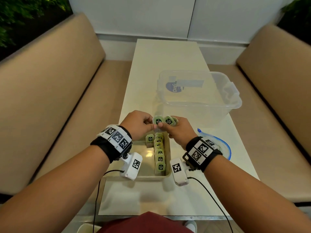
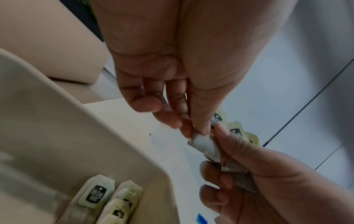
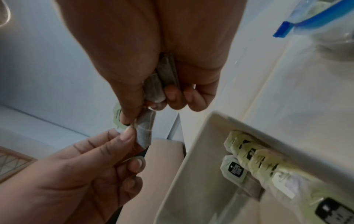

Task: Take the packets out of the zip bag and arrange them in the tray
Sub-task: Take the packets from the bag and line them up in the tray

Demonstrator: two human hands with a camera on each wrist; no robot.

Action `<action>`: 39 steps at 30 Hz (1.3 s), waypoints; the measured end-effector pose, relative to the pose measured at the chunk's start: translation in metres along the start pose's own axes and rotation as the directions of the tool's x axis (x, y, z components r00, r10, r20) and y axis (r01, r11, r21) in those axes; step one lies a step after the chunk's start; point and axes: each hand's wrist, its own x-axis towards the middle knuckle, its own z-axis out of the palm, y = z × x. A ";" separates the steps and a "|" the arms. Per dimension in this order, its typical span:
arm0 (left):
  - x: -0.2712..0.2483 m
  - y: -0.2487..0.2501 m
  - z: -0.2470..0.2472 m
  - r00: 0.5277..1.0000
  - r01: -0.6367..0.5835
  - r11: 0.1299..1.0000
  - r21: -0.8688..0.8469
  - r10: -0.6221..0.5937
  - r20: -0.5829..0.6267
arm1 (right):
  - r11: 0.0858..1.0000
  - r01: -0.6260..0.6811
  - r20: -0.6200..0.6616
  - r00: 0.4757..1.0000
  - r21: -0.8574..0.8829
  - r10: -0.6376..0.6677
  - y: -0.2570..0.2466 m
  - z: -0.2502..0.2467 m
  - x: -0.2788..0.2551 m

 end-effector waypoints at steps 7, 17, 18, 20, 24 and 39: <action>0.004 -0.009 -0.002 1.000 -0.020 0.983 -0.182 0.019 -0.007 | 0.998 -0.003 -0.034 0.999 0.058 0.005 -0.004 0.006 -0.002; 0.003 -0.022 -0.008 0.993 0.065 0.939 -0.338 -0.027 0.117 | 0.988 -0.061 -0.019 0.998 0.140 0.064 0.004 0.006 -0.001; 0.002 -0.021 -0.007 0.986 0.082 0.943 -0.324 -0.030 0.162 | 0.988 -0.062 -0.023 0.998 0.139 0.066 0.004 0.006 -0.001; 0.003 -0.021 -0.001 0.980 0.107 0.956 -0.273 -0.054 0.193 | 0.990 -0.075 -0.047 0.996 0.119 0.081 0.003 0.007 0.000; 0.012 -0.025 0.006 0.945 0.207 0.972 0.109 -0.228 0.234 | 0.988 -0.116 -0.097 0.987 0.103 0.126 0.005 0.002 0.000; 0.074 -0.109 0.097 0.771 0.153 0.690 0.708 -0.531 0.351 | 0.979 -0.161 -0.067 0.983 0.126 0.170 0.020 -0.032 -0.020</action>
